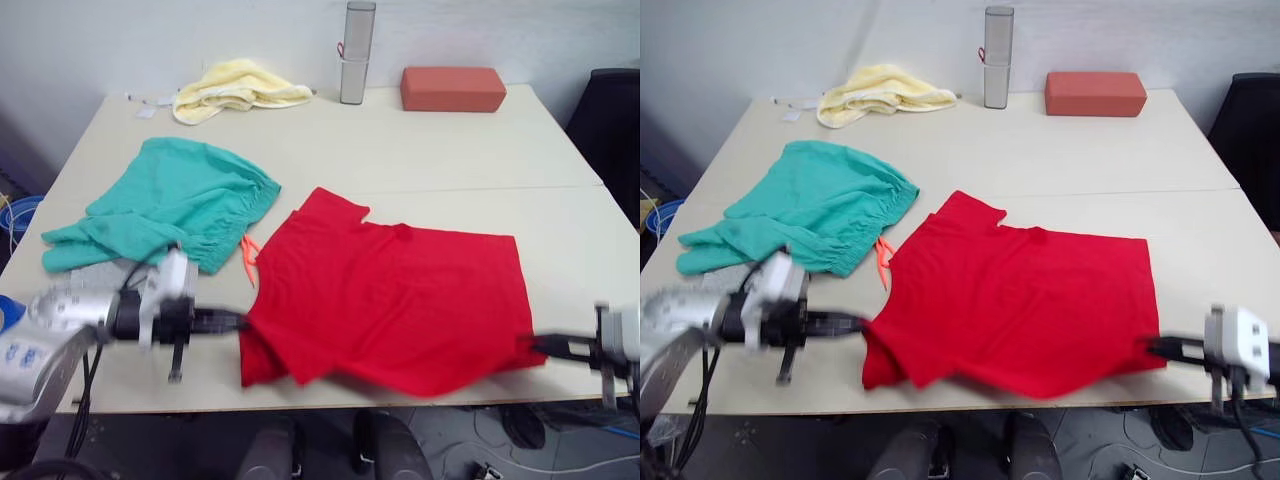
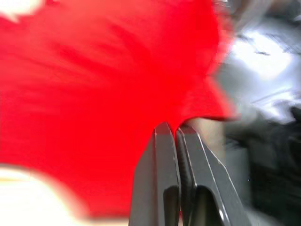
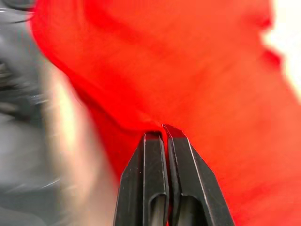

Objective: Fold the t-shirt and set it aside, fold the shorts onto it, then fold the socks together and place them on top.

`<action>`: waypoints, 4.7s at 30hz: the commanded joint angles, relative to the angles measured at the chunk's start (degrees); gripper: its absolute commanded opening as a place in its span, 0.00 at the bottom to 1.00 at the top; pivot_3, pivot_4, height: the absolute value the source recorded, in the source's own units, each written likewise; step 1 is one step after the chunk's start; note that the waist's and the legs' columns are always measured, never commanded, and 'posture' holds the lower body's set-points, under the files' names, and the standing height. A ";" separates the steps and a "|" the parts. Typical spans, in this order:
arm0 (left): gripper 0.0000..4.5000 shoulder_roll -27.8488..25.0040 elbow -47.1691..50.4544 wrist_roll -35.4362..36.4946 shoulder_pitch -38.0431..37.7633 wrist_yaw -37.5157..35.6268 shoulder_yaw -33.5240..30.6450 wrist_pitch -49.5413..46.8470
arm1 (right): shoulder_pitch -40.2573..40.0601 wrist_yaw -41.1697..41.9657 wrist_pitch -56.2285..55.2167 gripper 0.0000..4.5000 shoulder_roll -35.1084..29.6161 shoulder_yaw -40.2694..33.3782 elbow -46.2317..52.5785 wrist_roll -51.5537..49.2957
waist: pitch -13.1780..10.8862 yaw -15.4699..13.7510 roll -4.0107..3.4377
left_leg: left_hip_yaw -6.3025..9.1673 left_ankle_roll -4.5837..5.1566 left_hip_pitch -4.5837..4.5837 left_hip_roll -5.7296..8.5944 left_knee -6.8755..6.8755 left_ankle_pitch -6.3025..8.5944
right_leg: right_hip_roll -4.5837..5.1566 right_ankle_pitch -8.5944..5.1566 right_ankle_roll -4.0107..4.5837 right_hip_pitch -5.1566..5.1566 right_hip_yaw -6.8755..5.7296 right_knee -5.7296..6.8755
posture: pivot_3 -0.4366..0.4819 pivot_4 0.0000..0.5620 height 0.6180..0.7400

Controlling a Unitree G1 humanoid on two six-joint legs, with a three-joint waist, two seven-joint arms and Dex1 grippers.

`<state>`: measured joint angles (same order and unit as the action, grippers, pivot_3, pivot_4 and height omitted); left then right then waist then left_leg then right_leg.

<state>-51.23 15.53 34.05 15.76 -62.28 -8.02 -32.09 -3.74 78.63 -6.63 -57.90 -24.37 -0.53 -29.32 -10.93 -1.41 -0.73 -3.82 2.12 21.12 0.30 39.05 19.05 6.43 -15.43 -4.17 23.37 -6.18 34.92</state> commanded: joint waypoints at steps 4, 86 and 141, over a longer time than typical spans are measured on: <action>0.00 9.39 -27.35 -7.11 31.43 14.55 -2.06 8.80 | 35.11 -12.33 -2.21 0.00 1.84 6.68 -15.46 6.28 | -0.24 -0.09 0.39 | -0.06 -0.15 0.30 0.04 0.06 -0.18 | -0.12 0.03 -0.06 0.23 -0.09 0.10 | 0.48 0.27 1.00; 0.00 -11.03 -0.40 -1.24 -5.51 -6.19 9.82 -12.05 | -7.62 -1.55 10.83 0.00 -1.47 6.71 -8.62 4.37 | -0.49 0.11 0.41 | -1.61 0.09 -0.03 -0.47 -0.02 0.23 | 0.11 0.45 0.21 0.35 -0.41 -0.22 | 0.48 0.27 1.00; 0.00 13.68 -0.99 -23.51 -9.76 7.63 15.18 22.39 | -11.66 -6.76 -0.48 0.01 11.54 4.19 7.66 4.60 | -0.44 -0.18 0.56 | -1.62 0.23 -0.05 -0.49 0.01 0.21 | 0.10 0.49 0.14 0.28 -0.39 -0.25 | 0.48 0.27 1.00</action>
<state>-37.92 14.65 11.30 6.27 -57.07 8.85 -9.33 -15.18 72.83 -5.97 -46.60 -18.16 6.30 -23.95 -11.36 -1.59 -0.17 -5.44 2.35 21.07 -0.18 39.07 19.26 6.53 -14.94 -4.03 23.65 -6.57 34.67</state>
